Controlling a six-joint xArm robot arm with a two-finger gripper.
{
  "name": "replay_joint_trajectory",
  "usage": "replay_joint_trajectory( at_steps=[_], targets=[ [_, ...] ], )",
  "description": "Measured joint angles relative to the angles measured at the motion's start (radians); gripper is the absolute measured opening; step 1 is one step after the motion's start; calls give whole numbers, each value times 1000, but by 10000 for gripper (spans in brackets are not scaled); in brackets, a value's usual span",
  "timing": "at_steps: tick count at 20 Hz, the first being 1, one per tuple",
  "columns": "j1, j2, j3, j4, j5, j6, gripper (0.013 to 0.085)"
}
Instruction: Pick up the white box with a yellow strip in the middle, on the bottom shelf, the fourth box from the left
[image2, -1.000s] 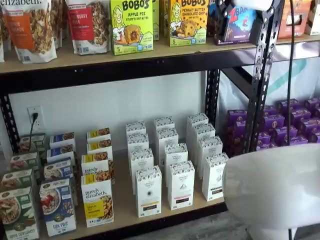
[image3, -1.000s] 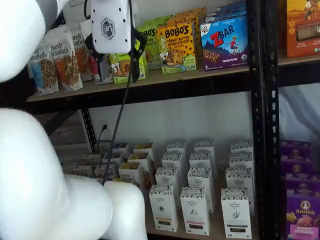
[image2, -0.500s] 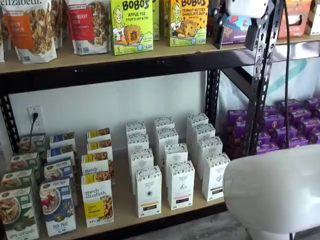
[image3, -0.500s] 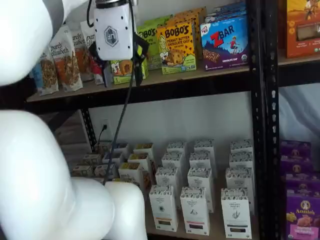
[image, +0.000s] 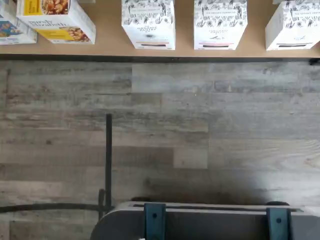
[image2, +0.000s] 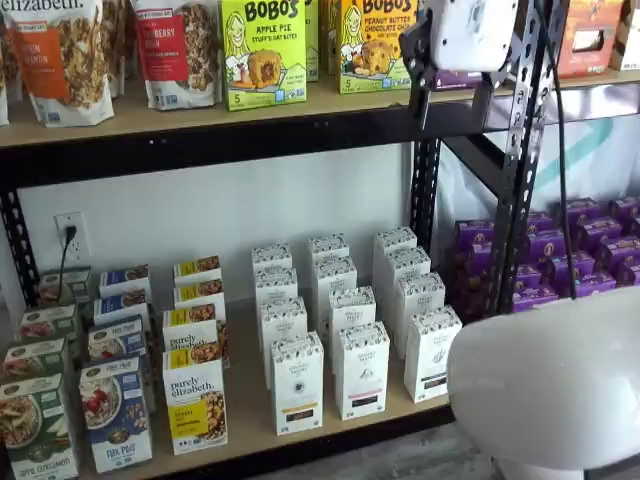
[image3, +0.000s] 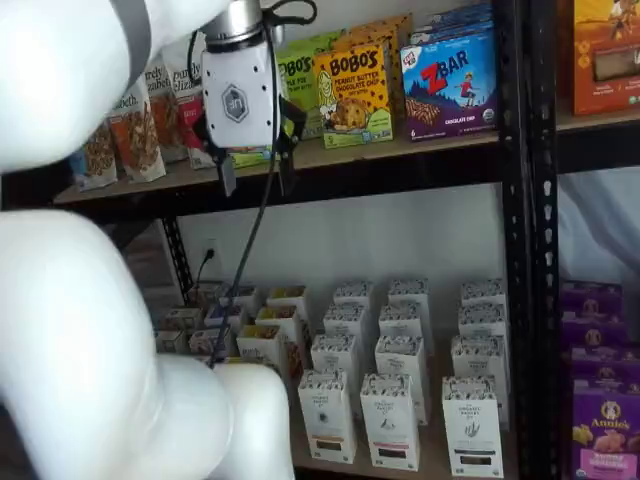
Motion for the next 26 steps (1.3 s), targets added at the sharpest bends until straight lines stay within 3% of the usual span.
replay_joint_trajectory(
  at_steps=[8,17,26],
  targets=[
    [43,35,102,-36,-145,29,850],
    [55,94,184,-39,-301,32,850],
    [71,131,213,-32,-369,43,850]
  ],
)
